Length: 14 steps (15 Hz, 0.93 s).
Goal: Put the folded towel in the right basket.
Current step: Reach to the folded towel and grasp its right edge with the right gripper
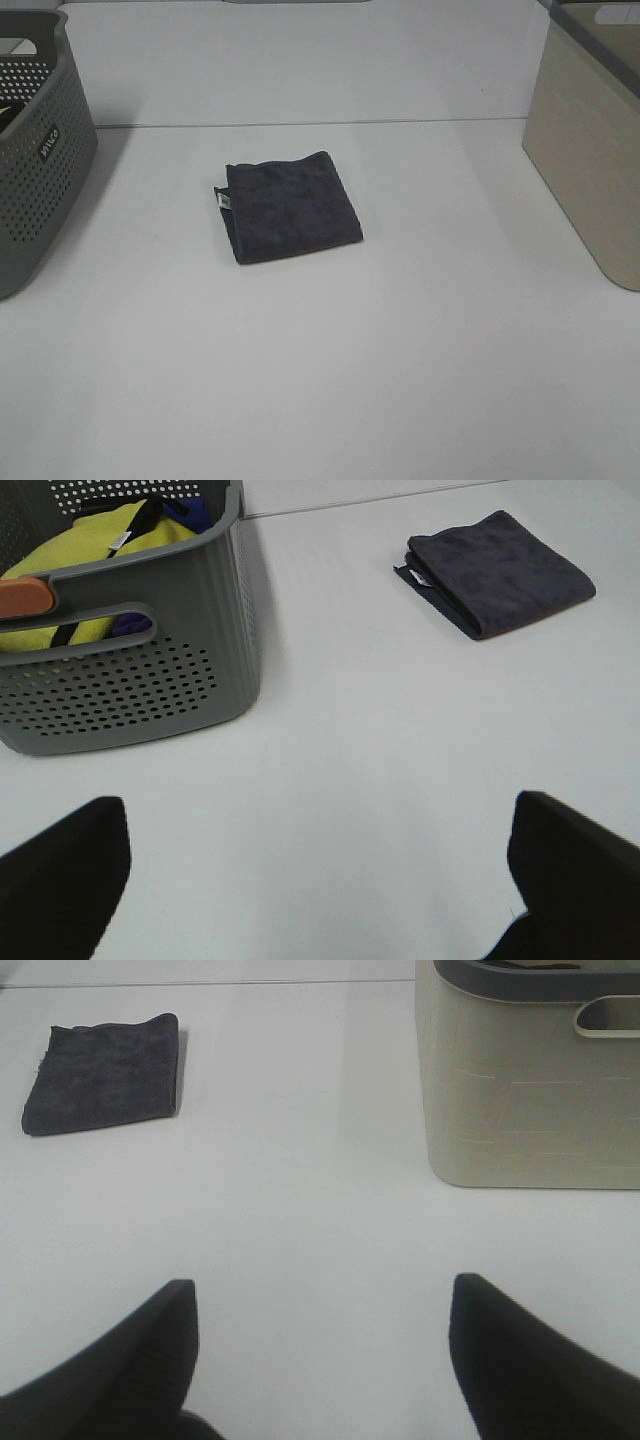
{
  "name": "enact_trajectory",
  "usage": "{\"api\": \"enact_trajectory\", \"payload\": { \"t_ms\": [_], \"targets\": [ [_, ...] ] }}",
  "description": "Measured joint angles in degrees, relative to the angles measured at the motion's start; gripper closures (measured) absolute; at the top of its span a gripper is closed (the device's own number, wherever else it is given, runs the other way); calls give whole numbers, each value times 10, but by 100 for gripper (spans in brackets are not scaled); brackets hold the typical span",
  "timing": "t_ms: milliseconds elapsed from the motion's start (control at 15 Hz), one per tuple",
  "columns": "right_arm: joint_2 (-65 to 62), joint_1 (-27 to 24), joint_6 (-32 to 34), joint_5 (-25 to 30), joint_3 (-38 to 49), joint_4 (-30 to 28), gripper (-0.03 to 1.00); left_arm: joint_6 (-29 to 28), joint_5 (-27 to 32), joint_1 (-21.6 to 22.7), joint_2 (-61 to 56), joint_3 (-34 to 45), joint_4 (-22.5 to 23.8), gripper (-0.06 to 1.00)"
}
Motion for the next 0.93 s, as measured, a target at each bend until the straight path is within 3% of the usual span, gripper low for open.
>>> {"api": "enact_trajectory", "payload": {
  "t_ms": [933],
  "targets": [
    [0, 0, 0, 0, 0, 0, 29, 0, 0, 0, 0, 0, 0, -3]
  ]
}}
